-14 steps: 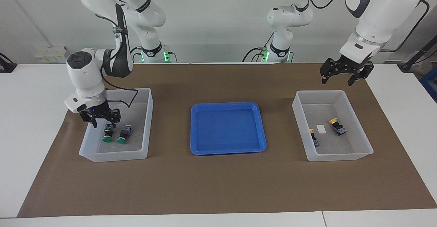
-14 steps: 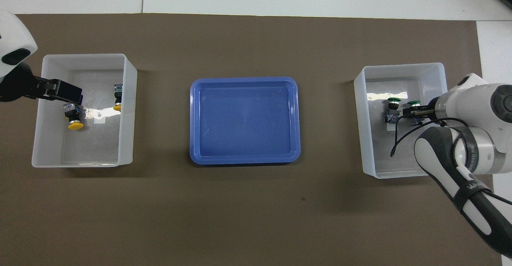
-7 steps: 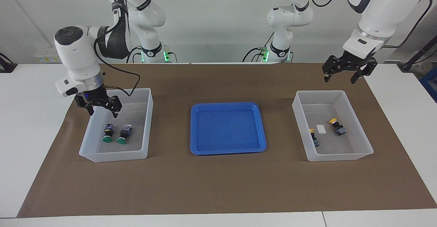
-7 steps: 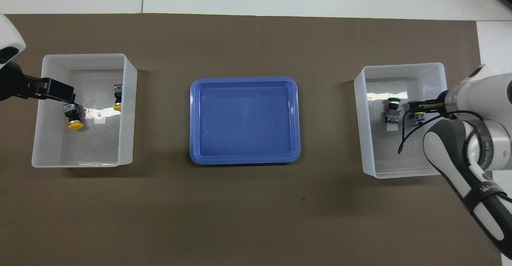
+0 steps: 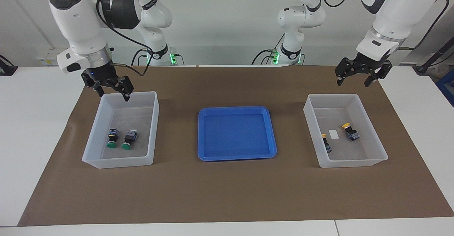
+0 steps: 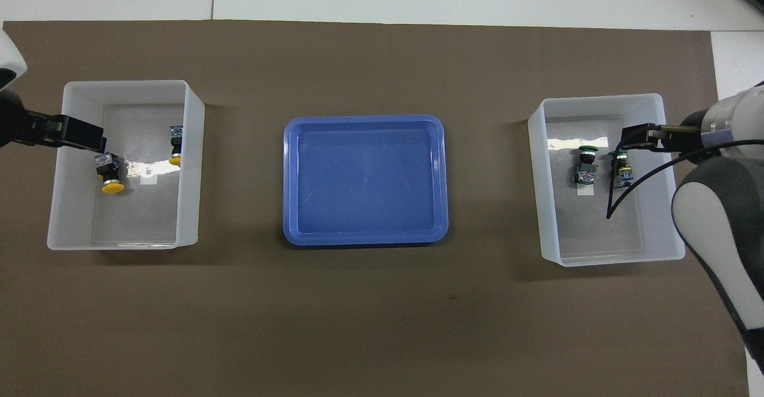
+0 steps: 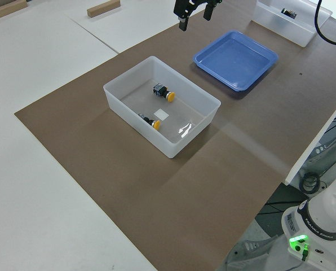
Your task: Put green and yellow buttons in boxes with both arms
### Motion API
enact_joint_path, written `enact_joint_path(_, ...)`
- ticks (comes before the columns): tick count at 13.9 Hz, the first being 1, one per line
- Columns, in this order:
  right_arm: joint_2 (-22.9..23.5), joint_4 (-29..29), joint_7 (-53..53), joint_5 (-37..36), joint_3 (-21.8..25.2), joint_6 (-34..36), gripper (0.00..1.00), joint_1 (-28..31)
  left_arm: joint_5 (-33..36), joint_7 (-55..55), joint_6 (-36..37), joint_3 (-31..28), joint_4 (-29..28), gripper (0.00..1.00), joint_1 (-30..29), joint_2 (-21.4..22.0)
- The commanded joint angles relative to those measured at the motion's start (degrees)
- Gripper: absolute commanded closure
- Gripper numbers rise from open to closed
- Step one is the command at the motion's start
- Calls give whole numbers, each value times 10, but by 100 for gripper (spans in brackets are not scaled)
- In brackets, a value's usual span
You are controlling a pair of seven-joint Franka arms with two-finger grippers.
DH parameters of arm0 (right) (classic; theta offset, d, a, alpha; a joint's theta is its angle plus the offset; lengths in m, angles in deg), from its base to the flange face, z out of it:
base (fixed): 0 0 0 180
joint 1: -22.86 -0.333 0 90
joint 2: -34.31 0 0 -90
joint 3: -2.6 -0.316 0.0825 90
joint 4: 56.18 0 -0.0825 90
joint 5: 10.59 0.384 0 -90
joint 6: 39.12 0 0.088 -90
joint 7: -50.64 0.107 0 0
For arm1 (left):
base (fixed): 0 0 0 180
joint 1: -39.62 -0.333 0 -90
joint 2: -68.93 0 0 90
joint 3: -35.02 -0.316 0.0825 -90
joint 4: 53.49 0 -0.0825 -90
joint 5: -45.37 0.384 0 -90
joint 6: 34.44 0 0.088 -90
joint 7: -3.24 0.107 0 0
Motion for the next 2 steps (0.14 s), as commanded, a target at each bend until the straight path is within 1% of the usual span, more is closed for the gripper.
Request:
enact_joint_path(1,-4,-24,2,10,-10,33,0,8,6,0,-6,2,-1,0,-3,4)
enact_joint_path(2,-4,-28,1,9,-10,39,0,8,6,0,-7,2,-1,0,-3,4)
